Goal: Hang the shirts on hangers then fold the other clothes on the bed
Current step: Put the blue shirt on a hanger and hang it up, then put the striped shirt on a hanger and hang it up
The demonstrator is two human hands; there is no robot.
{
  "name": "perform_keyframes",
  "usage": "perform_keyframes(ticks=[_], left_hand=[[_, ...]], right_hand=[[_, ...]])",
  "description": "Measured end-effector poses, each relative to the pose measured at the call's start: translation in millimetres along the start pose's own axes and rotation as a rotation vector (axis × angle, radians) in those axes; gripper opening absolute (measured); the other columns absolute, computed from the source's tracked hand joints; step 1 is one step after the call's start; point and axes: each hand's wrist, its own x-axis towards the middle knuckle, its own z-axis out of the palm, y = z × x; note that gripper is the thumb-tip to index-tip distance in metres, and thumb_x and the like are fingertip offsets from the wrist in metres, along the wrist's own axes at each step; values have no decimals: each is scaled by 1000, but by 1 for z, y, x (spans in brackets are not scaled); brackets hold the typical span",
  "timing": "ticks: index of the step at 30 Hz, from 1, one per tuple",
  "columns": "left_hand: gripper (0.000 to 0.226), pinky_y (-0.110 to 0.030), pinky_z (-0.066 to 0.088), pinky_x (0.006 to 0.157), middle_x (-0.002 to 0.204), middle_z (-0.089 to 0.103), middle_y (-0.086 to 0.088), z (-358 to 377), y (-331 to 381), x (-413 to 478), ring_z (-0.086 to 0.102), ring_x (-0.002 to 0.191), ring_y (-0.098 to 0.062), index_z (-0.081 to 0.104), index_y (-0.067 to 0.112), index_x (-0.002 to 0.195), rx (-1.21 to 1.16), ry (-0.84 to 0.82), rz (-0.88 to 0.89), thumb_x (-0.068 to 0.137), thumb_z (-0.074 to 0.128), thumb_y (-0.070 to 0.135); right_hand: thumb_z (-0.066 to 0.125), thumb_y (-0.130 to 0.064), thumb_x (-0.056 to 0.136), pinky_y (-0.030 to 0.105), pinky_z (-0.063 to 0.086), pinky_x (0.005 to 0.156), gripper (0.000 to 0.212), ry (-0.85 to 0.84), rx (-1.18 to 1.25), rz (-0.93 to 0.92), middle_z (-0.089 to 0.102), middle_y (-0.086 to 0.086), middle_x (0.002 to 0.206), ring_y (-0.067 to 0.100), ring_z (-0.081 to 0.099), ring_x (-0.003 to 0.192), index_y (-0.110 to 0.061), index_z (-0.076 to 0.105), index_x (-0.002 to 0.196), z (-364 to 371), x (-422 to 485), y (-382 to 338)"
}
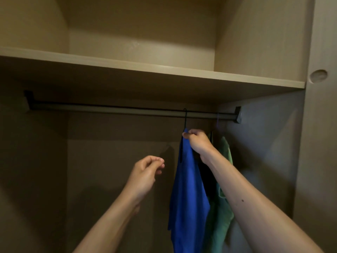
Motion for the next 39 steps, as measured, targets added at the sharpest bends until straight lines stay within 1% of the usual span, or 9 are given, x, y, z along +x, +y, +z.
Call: perform_keyframes(ticks=[5, 9, 12, 19, 24, 29, 32, 36, 39], left_hand=[[17, -30, 41, 75, 99, 72, -1, 19, -11, 2, 64, 96, -17, 68, 22, 90, -4, 3, -25, 100, 55, 23], [17, -31, 42, 77, 99, 72, -4, 32, -12, -1, 63, 93, -16, 69, 16, 94, -13, 8, -17, 100, 53, 20], [18, -31, 43, 79, 100, 72, -5, 38, -11, -4, 63, 94, -16, 70, 15, 97, -11, 15, -14, 100, 53, 20], [20, -33, 46, 90, 102, 73, 0, 16, -13, -36, 66, 99, -14, 70, 16, 103, 10, 94, 21, 100, 52, 24], [16, -29, 43, 82, 93, 73, 6, -25, -26, -78, 65, 91, -10, 69, 19, 95, 36, 251, 52, 100, 53, 22], [15, -29, 42, 79, 91, 72, -1, -78, -32, -149, 62, 86, -9, 67, 17, 92, 90, 455, 45, 100, 54, 15], [15, -29, 44, 80, 94, 73, -2, -117, -33, -209, 64, 87, -8, 67, 16, 94, 122, 611, 26, 100, 53, 15], [18, -28, 45, 77, 88, 72, 5, -163, -28, -299, 65, 84, -6, 68, 13, 96, 128, 818, 3, 92, 60, 29], [31, -26, 47, 75, 90, 74, 1, -193, -24, -378, 67, 85, -9, 68, 10, 96, 164, 955, 2, 81, 56, 34]], right_hand=[[61, -31, 99, 30, 39, 96, 46, -20, -241, -44, 52, 8, 143, 24, 52, 127, -14, 50, 140, -10, 6, 16], [60, -46, 93, 42, 51, 91, 23, 13, -618, -118, 65, 6, 118, 28, 62, 105, -25, 59, 102, -19, 8, 24], [59, -49, 95, 41, 49, 87, 28, 31, -759, -144, 60, 1, 110, 28, 60, 106, -24, 61, 109, -25, -2, 22], [61, -51, 92, 36, 44, 70, 24, 184, -545, -396, 59, -11, 75, 19, 59, 80, -29, 51, 89, -25, -64, 44], [70, -39, 88, 37, 47, 64, 22, -80, -212, -482, 56, -8, 62, 10, 55, 63, -26, 54, 80, 28, -104, 73], [71, -33, 82, 42, 52, 63, 18, -394, 70, -443, 58, -3, 64, 17, 56, 58, -21, 58, 79, 108, -159, 84], [71, -31, 80, 37, 50, 60, 16, -584, 189, -425, 57, -1, 64, 20, 55, 58, -22, 57, 78, 158, -216, 82], [71, -8, 91, 24, 43, 52, 18, -863, 364, -367, 57, -1, 65, 15, 53, 55, -16, 58, 82, 213, -315, 78], [71, -14, 89, 24, 44, 55, 12, -1004, 491, -296, 62, -2, 71, 17, 58, 59, -15, 60, 86, 244, -407, 69]])
